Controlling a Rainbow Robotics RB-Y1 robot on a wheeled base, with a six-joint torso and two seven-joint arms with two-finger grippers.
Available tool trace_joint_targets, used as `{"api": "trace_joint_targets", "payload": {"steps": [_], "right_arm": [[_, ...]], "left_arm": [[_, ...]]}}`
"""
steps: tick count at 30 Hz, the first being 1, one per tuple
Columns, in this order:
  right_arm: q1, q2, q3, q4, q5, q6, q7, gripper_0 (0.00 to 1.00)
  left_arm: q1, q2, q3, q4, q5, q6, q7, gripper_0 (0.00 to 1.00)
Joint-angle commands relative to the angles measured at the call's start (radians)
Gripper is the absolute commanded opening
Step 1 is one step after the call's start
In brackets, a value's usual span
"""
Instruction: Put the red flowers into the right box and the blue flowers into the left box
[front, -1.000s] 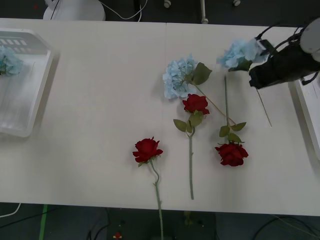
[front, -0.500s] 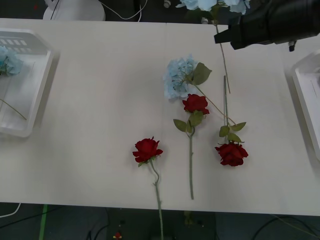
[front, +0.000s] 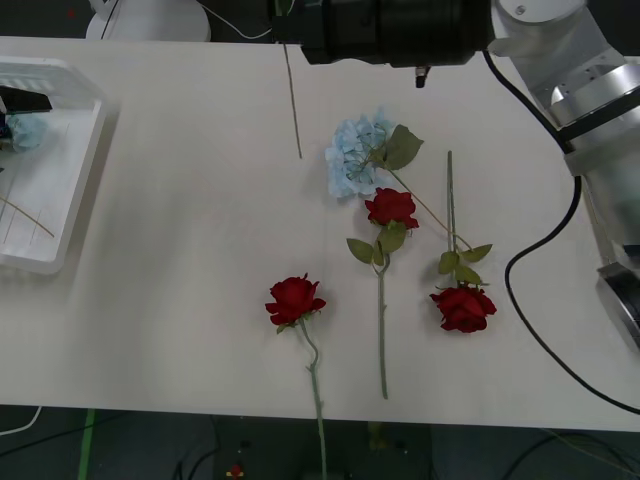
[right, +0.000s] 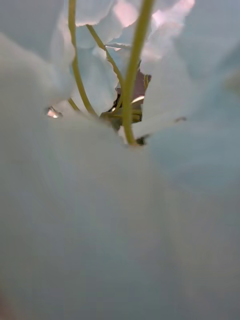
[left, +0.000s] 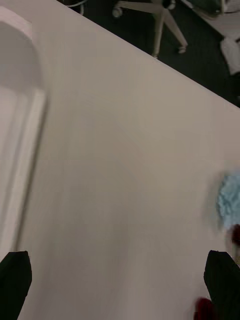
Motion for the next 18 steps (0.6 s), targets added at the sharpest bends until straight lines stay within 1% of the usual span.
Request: {"api": "trace_joint_targets", "payload": {"steps": [1,3,4,6,7,9,10,14,18], "right_arm": [[-0.071,0.090,-0.003,-0.027,0.053,-0.029,0.023,0.00],[-0.080,0.119,-0.003,-0.027,0.068,-0.035,0.020,0.00],[-0.082,0.124,-0.001,-0.027,0.071,-0.037,0.020,0.00],[-0.082,0.148,-0.003,-0.027,0.081,-0.040,0.021,0.00],[-0.082,0.154,-0.003,-0.027,0.081,-0.041,0.021,0.00],[-0.082,0.185,-0.001,-0.026,0.082,-0.043,0.024,0.00],[-0.082,0.191,-0.003,-0.027,0.082,-0.043,0.023,0.00],[-0.082,0.227,-0.001,-0.027,0.084,-0.046,0.027,0.00],[-0.080,0.248,-0.003,-0.027,0.087,-0.046,0.033,0.00]], "left_arm": [[0.125,0.019,0.025,-0.033,0.215,0.004,-0.216,1.00],[0.172,-0.007,0.011,-0.050,0.344,-0.019,-0.358,1.00],[0.184,-0.015,0.005,-0.055,0.371,-0.025,-0.397,1.00],[0.224,-0.042,-0.024,-0.085,0.460,-0.049,-0.542,1.00],[0.233,-0.048,-0.032,-0.095,0.475,-0.054,-0.573,1.00],[0.275,-0.085,-0.058,-0.147,0.535,-0.081,-0.668,1.00],[0.286,-0.094,-0.062,-0.164,0.546,-0.086,-0.690,1.00],[0.370,-0.173,-0.105,-0.306,0.606,-0.152,-0.808,1.00],[0.454,-0.248,-0.188,-0.429,0.690,-0.246,-0.872,1.00]]}}
